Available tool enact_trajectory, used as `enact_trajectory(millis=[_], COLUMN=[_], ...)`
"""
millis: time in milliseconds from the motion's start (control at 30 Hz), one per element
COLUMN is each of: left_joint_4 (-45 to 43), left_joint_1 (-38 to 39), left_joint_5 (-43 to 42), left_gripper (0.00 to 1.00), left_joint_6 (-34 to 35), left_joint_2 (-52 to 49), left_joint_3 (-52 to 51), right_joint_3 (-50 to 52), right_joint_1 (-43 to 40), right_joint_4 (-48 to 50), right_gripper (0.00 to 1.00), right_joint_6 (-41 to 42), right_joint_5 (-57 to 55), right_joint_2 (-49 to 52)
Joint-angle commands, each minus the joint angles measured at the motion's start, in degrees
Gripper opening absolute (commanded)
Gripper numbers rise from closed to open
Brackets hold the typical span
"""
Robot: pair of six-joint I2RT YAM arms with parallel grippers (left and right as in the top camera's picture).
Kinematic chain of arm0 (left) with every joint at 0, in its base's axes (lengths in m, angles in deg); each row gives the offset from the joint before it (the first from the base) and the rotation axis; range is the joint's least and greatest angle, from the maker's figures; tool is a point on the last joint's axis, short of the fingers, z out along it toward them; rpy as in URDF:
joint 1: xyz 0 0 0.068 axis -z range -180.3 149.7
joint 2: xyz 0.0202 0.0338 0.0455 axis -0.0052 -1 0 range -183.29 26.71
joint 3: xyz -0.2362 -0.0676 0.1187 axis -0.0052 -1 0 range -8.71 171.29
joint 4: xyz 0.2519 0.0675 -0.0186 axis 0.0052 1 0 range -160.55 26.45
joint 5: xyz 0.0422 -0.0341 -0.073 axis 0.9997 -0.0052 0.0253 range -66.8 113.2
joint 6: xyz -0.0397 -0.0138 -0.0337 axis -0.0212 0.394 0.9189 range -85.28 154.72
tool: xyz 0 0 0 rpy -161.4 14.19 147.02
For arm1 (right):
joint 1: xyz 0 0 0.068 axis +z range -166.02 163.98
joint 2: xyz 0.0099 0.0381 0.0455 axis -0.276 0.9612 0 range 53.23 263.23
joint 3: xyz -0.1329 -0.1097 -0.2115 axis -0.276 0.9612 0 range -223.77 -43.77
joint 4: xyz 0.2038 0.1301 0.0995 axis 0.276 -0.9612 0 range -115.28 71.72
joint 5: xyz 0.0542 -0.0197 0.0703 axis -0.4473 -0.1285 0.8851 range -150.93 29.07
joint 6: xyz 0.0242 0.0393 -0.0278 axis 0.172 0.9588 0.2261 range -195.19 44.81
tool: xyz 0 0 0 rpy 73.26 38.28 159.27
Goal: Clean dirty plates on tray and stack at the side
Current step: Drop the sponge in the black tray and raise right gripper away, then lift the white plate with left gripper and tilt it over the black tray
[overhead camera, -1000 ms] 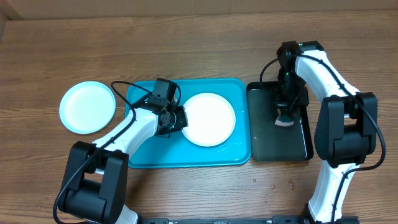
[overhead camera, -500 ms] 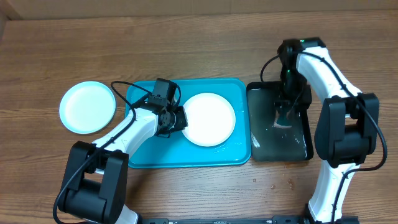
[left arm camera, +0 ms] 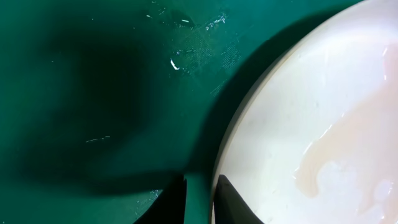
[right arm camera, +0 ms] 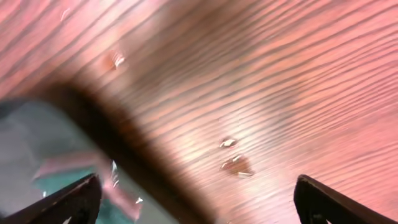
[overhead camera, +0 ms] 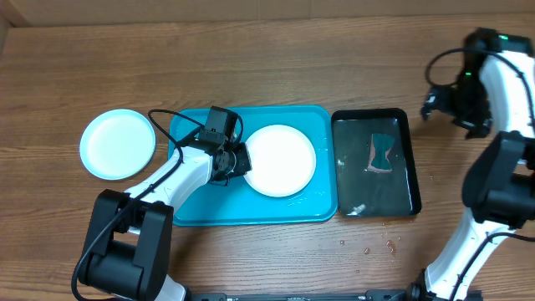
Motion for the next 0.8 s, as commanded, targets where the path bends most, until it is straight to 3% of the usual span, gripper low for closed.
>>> enact_trajectory(millis=[0, 133, 200, 433, 767], left_joint_4=[-0.22, -0.22, -0.28, 4.57, 17.73], left_joint_1=[0.44, 0.44, 0.42, 0.37, 0.42], left_joint_5=[0.83, 0.39, 0.42, 0.59, 3.56], left_gripper=[0.15, 0.12, 0.04, 0.04, 0.04], left_joint_6=[-0.11, -0.11, -0.13, -2.6, -5.29], left_joint_2=[0.0, 0.0, 0.0, 0.72, 1.46], left_joint_3=[-0.92, -0.92, -0.81, 4.52, 21.4], right_joint_3=[-0.7, -0.7, -0.7, -0.7, -0.7], right_joint_1=[-2.82, -5.27, -5.95, -6.25, -6.25], right_joint_4=[2.58, 7.5, 9.99, 16.85, 19.26], right_gripper=[1.0, 1.0, 1.0, 1.0, 1.0], right_joint_6=[0.44, 0.44, 0.44, 0.44, 0.46], right_joint_5=[-0.13, -0.13, -0.13, -0.13, -0.13], right_joint_2=[-1.53, -1.53, -1.53, -1.53, -1.53])
